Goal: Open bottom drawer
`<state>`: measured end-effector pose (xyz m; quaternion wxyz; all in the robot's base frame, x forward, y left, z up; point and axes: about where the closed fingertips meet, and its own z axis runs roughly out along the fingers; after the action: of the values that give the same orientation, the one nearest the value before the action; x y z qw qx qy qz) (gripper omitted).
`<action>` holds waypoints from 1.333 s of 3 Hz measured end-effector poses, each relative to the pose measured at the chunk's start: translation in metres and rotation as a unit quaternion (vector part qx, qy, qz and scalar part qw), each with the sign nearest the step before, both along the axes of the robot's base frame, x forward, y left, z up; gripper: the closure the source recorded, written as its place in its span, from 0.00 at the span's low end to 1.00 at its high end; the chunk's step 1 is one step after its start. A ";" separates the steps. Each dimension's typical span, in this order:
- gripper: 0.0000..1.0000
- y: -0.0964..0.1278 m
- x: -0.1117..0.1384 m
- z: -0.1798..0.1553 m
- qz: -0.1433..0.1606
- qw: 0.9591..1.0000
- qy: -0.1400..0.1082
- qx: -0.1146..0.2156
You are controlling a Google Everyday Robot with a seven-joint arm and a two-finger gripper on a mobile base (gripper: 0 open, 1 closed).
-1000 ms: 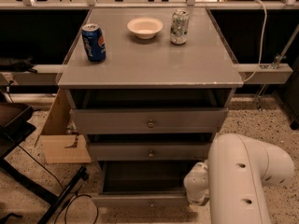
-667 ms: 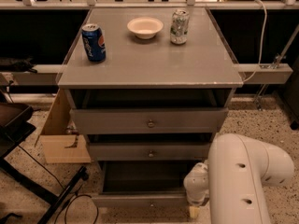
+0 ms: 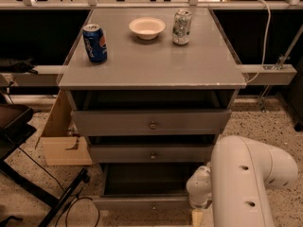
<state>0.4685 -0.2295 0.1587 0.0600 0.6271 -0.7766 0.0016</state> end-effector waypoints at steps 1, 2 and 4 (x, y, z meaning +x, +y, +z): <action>0.00 0.003 0.003 0.002 0.006 1.000 0.001 0.008; 0.00 0.023 0.012 0.001 0.017 0.999 0.005 0.044; 0.00 0.059 0.013 -0.003 0.099 0.990 0.015 0.100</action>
Offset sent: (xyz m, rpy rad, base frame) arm 0.0283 0.0535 0.0054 0.2122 0.0294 0.1791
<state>0.4812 -0.1703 0.1557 0.0082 0.7035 -0.7062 -0.0794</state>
